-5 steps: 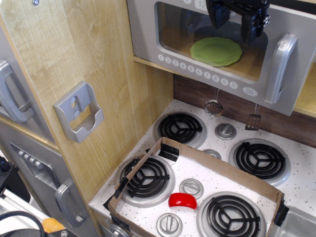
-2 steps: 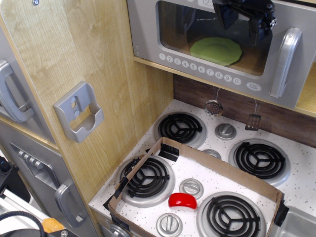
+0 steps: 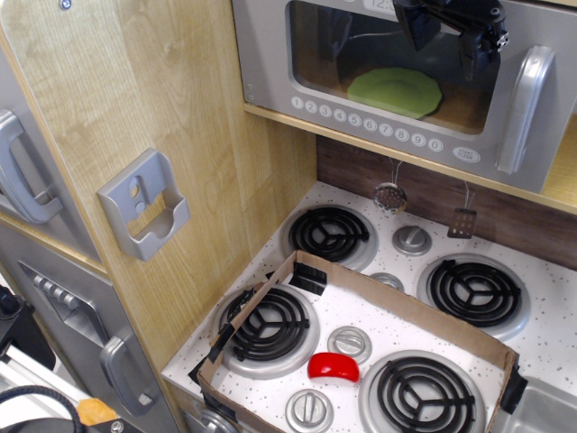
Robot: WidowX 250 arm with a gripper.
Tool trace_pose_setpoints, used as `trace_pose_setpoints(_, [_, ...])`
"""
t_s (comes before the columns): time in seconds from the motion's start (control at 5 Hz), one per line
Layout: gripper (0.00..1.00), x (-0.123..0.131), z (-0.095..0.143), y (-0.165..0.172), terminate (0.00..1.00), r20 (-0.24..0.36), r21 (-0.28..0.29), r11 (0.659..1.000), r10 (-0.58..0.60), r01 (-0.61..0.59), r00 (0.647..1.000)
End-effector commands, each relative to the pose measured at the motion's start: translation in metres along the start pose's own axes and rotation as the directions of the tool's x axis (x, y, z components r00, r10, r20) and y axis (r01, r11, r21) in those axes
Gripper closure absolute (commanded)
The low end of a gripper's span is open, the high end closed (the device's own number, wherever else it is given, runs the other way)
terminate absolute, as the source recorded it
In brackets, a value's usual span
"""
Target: Close microwave
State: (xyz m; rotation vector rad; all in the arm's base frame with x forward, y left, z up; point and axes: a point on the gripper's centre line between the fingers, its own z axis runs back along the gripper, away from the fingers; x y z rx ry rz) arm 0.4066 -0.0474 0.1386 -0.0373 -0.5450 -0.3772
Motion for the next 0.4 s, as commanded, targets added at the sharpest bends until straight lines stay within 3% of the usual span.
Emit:
trace_pose_setpoints(0.0, [0.00, 0.0149, 0.0265, -0.0010, 0.00, 0.075, 0.024, 1.000, -0.020, 0.019, 0.997])
trace_pose_setpoints(0.2, [0.00, 0.0149, 0.0265, -0.0010, 1.00, 0.075, 0.024, 1.000, -0.020, 0.019, 0.997])
